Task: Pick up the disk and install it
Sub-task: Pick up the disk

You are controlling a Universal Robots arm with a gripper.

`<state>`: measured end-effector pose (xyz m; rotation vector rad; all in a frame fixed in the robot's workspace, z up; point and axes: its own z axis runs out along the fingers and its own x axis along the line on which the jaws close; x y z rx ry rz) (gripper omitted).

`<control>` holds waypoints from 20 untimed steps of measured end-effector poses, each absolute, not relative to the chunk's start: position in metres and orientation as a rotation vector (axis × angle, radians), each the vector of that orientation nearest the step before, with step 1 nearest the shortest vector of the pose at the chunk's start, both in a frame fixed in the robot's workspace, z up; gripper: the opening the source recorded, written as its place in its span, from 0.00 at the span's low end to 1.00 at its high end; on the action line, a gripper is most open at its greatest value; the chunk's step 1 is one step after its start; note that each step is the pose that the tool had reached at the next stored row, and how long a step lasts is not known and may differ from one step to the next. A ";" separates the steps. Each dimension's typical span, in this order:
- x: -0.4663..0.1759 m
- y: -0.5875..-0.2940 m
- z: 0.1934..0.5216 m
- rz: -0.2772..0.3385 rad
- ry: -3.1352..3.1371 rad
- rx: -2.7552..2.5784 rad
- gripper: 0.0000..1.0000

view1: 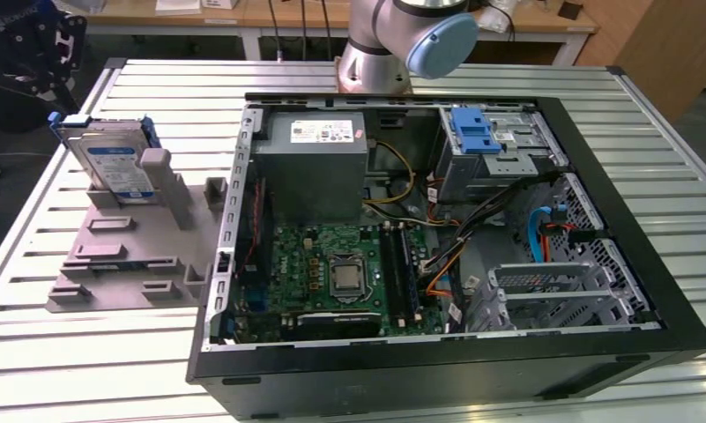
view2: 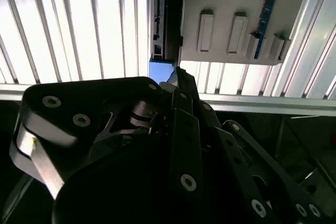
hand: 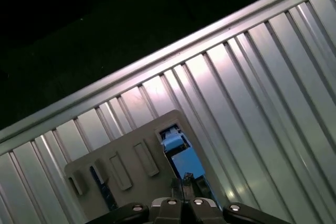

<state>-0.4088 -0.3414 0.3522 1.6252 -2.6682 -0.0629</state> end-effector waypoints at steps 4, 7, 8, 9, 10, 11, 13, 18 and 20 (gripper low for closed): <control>-0.409 -0.341 0.352 -0.062 -2.605 1.722 0.11; -0.409 -0.341 0.352 -0.061 -2.557 1.791 0.11; -0.409 -0.341 0.352 -0.061 -2.541 1.813 0.11; -0.409 -0.341 0.351 -0.060 -2.524 1.836 0.11; -0.409 -0.341 0.351 -0.060 -2.506 1.860 0.11; -0.409 -0.341 0.351 -0.060 -2.488 1.883 0.11; -0.409 -0.341 0.351 -0.059 -2.454 1.927 0.11; -0.409 -0.341 0.351 -0.057 -2.390 2.005 0.11; -0.409 -0.341 0.350 -0.056 -2.378 2.019 0.11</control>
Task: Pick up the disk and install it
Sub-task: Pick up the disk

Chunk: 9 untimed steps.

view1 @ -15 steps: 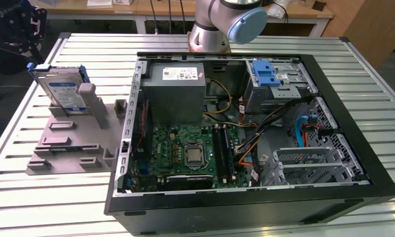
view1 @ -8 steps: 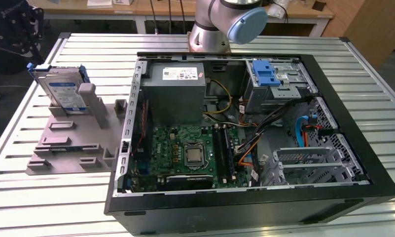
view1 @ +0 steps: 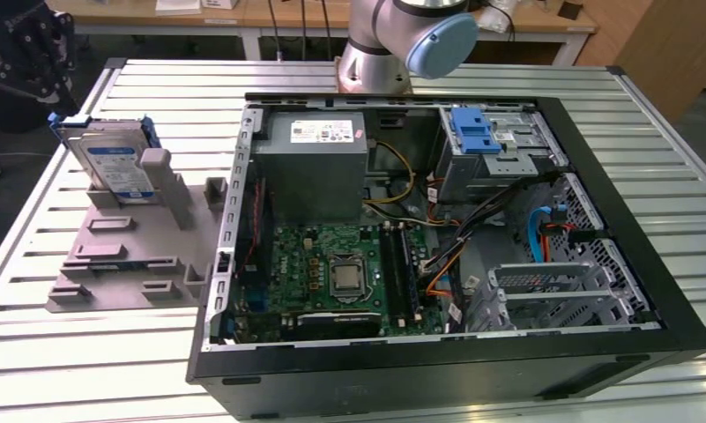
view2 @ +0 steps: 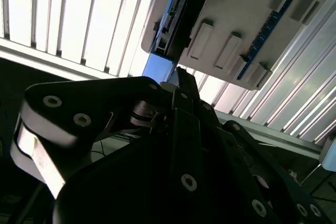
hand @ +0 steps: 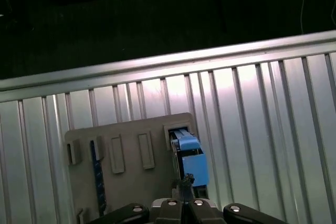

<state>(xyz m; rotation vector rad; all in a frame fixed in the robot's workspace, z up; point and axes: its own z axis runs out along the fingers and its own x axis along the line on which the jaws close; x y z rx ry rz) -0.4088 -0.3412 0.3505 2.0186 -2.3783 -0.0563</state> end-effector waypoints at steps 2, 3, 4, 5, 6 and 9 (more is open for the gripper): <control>-0.409 -0.341 0.350 -0.056 -2.378 2.019 0.17; -0.409 -0.341 0.350 -0.056 -2.378 2.019 0.23; -0.409 -0.341 0.350 -0.056 -2.378 2.019 0.23; -0.409 -0.341 0.350 -0.056 -2.378 2.019 0.29; -0.409 -0.341 0.350 -0.055 -2.379 2.019 0.35; -0.409 -0.341 0.349 -0.048 -2.366 2.042 0.47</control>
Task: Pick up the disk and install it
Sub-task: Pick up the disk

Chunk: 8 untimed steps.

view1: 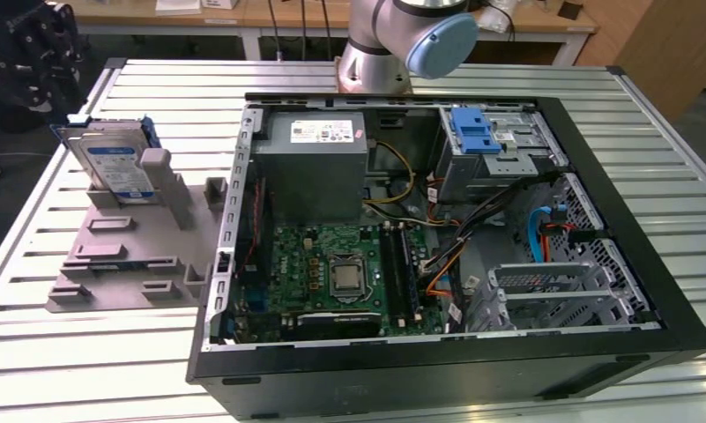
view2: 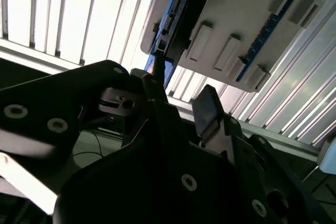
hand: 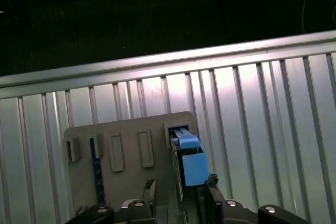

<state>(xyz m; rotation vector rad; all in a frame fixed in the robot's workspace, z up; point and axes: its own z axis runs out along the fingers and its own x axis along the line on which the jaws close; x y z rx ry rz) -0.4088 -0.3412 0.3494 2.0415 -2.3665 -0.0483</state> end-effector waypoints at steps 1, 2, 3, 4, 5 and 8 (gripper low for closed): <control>-0.409 -0.341 0.349 -0.047 -2.351 2.060 0.47; -0.409 -0.341 0.348 -0.046 -2.334 2.081 0.52; -0.409 -0.341 0.347 -0.045 -2.315 2.102 0.58; -0.409 -0.341 0.346 -0.043 -2.302 2.117 0.58; -0.409 -0.341 0.345 -0.041 -2.298 2.124 0.64; -0.412 -0.341 0.342 -0.027 -2.302 2.134 0.64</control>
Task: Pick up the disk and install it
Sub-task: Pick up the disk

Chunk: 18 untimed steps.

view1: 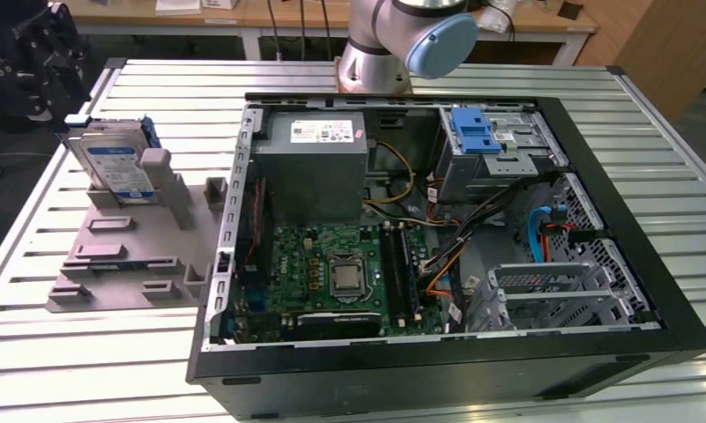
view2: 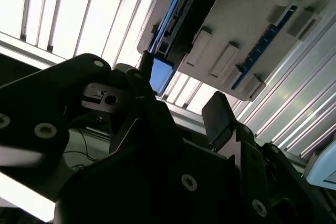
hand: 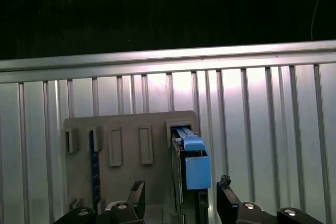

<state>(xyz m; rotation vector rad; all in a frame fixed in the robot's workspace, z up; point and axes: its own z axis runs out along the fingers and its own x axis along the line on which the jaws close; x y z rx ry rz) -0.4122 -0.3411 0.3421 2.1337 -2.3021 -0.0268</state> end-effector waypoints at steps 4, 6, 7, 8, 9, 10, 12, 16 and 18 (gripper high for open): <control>-0.412 -0.341 0.342 -0.025 -2.303 2.135 0.64; -0.412 -0.341 0.342 -0.025 -2.303 2.135 0.64; -0.412 -0.341 0.342 -0.025 -2.303 2.135 0.64; -0.412 -0.341 0.342 -0.024 -2.303 2.135 0.64; -0.412 -0.341 0.342 -0.024 -2.301 2.138 0.64; -0.412 -0.341 0.341 -0.024 -2.296 2.143 0.64; -0.412 -0.341 0.341 -0.023 -2.276 2.165 0.64; -0.412 -0.341 0.339 -0.021 -2.219 2.225 0.64; -0.412 -0.340 0.338 -0.018 -2.207 2.239 0.64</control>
